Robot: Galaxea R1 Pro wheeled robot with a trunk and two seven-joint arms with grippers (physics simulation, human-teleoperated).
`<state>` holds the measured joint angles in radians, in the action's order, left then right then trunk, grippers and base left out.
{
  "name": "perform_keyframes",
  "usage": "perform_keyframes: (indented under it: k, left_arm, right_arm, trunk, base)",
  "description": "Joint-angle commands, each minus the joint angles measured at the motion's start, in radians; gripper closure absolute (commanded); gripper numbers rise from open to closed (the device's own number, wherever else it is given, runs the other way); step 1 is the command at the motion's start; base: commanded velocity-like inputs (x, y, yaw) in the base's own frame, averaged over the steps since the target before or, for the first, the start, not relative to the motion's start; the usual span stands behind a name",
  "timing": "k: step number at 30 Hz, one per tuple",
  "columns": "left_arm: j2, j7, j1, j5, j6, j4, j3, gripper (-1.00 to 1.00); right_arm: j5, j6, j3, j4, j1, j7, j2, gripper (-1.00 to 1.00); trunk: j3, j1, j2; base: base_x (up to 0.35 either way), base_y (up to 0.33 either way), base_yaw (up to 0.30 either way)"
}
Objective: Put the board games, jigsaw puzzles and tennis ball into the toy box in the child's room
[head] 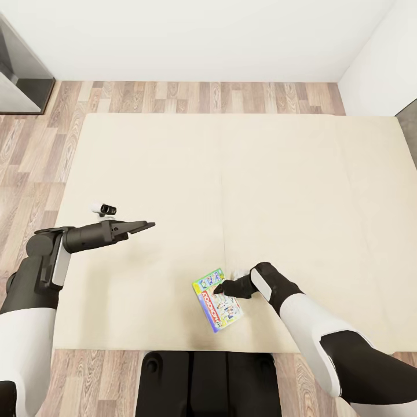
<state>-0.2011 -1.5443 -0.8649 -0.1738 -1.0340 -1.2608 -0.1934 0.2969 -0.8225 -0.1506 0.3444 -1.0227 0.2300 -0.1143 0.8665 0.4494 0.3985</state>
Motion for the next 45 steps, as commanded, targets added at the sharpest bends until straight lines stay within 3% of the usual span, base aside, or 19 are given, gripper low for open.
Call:
perform_keyframes:
  k: [1, 24, 35, 45]
  left_arm:
    - [-0.001, -0.004, 0.0, 0.0, -0.011, 0.0, 0.0, -1.0]
    - [-0.011, -0.005, 0.0, 0.0, -0.011, 0.0, 0.0, -1.0]
    - [-0.012, -0.005, 0.0, 0.0, -0.011, 0.0, 0.0, -1.0]
    - [-0.014, -0.005, 0.0, 0.0, -0.011, 0.001, 0.0, -1.0]
  right_arm:
    - [0.005, -0.003, -0.007, 0.001, 0.0, 0.0, 0.001, -1.0]
    - [0.008, -0.009, -0.006, 0.0, 0.0, 0.002, 0.002, -1.0]
    - [0.007, -0.022, -0.006, -0.005, 0.005, 0.063, 0.013, -1.0]
    - [0.007, -0.041, -0.006, -0.019, 0.012, 0.07, 0.015, -1.0]
  trunk:
    - [0.001, 0.001, 0.002]
    - [0.001, 0.001, 0.002]
    - [0.001, 0.001, 0.002]
    - [0.001, 0.001, 0.002]
  base:
    - [0.0, 0.0, 0.0]
    - [0.0, 0.013, 0.0]
    - [0.0, 0.001, 0.0]
    - [0.0, 0.0, 0.0]
